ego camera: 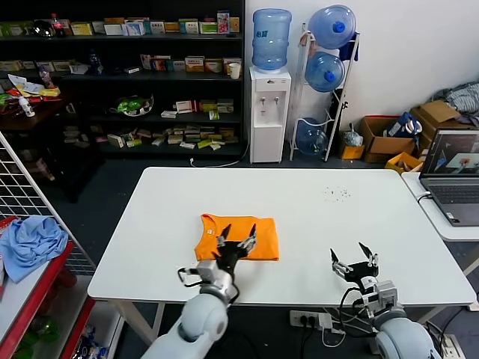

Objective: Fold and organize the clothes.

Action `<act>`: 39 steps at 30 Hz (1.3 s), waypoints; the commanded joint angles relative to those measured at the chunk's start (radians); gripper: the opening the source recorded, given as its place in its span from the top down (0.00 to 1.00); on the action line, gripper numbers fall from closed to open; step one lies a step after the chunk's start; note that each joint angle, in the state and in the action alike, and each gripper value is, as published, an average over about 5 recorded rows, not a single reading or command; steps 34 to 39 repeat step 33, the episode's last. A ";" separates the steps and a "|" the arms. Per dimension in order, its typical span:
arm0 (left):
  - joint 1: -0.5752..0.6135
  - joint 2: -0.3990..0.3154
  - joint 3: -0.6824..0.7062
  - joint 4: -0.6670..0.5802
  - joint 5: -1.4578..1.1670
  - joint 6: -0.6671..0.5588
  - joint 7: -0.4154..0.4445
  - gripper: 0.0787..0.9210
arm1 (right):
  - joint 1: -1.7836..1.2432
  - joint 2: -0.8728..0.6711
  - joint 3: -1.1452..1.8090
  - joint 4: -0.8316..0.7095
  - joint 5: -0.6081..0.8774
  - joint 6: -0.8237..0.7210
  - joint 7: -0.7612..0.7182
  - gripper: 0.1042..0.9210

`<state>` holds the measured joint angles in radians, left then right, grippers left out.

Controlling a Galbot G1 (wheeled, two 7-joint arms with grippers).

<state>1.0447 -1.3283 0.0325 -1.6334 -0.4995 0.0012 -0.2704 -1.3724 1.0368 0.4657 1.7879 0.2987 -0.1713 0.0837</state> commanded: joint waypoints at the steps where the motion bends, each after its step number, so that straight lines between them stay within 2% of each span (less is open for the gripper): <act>1: 0.210 0.298 -0.184 -0.107 0.237 -0.146 0.119 0.12 | 0.017 0.040 0.039 -0.018 -0.013 0.054 -0.008 0.12; 7: 0.231 0.304 -0.244 -0.109 0.215 -0.108 0.099 0.12 | 0.019 0.073 0.077 -0.034 -0.026 0.088 -0.036 0.12; 17: 0.243 0.215 -0.296 -0.099 0.316 -0.076 0.105 0.12 | 0.026 0.164 0.125 -0.031 -0.042 0.113 -0.089 0.12; 39: 0.244 0.187 -0.314 -0.092 0.355 -0.056 0.069 0.12 | 0.018 0.204 0.181 0.015 -0.046 0.079 -0.161 0.12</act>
